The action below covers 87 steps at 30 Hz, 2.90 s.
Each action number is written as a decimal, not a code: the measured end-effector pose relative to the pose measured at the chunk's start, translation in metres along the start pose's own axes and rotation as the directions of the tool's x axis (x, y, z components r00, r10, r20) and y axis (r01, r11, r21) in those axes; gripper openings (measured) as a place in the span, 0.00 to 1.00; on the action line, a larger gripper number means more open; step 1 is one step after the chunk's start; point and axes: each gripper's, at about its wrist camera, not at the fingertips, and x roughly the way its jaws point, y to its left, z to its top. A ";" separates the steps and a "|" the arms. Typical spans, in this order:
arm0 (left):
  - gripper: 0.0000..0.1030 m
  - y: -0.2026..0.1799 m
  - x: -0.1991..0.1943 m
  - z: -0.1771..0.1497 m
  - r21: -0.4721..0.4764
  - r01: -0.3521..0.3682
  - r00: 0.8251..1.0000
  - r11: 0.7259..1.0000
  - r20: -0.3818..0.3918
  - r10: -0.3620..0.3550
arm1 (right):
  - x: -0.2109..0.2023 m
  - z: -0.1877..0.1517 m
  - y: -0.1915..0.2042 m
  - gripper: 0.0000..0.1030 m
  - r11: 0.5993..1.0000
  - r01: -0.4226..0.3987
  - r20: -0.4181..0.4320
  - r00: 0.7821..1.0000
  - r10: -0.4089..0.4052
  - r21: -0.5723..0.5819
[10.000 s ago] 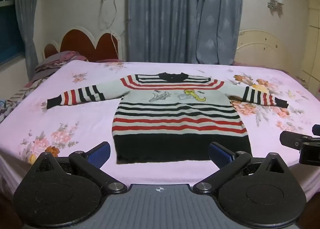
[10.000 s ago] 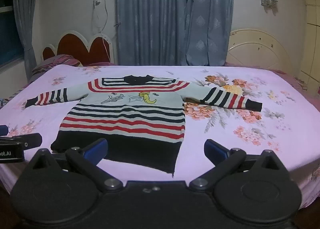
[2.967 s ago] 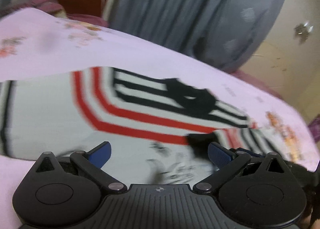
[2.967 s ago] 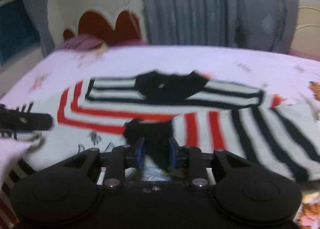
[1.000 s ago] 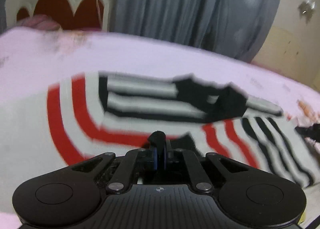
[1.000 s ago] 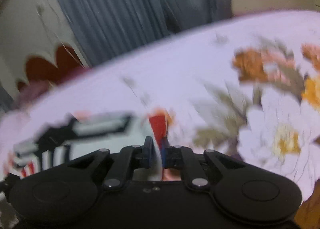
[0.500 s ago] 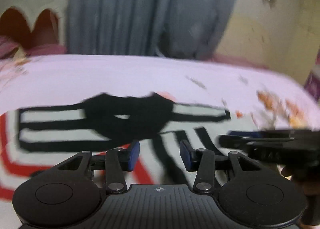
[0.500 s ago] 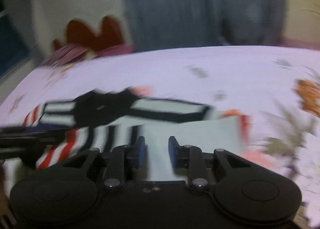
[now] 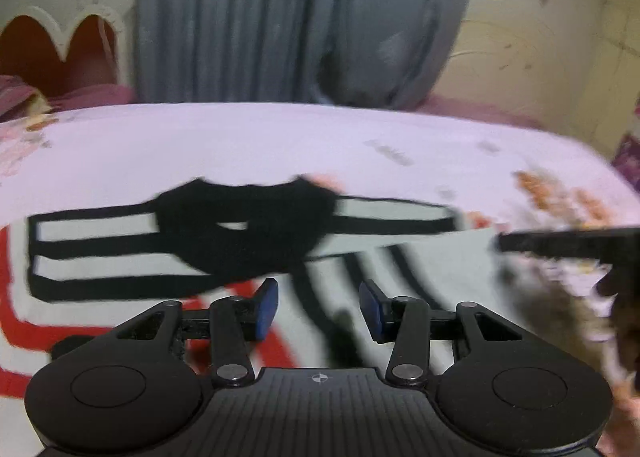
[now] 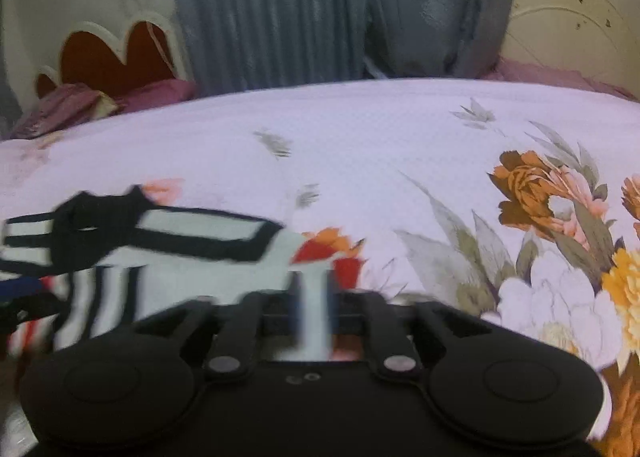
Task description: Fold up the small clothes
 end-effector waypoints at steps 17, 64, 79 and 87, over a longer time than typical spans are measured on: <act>0.46 -0.061 -0.016 -0.049 0.157 0.016 0.997 0.987 -0.080 -0.004 | -0.058 -0.088 0.066 0.18 0.984 0.043 -0.045 0.998 -0.051 -0.174; 0.42 0.431 -0.260 -0.202 -0.931 -0.122 0.853 0.343 0.079 0.516 | -0.095 -0.071 0.135 0.31 0.999 0.042 0.014 0.999 -0.042 0.020; 0.04 0.349 -0.190 -0.075 -0.650 -0.125 0.911 0.749 0.224 0.346 | -0.103 -0.060 0.144 0.31 0.996 0.084 0.048 0.995 -0.086 0.038; 0.04 0.149 -0.086 0.009 -0.229 -0.019 0.990 0.973 0.130 0.050 | -0.099 -0.058 0.117 0.31 0.986 0.063 0.070 0.995 -0.074 0.154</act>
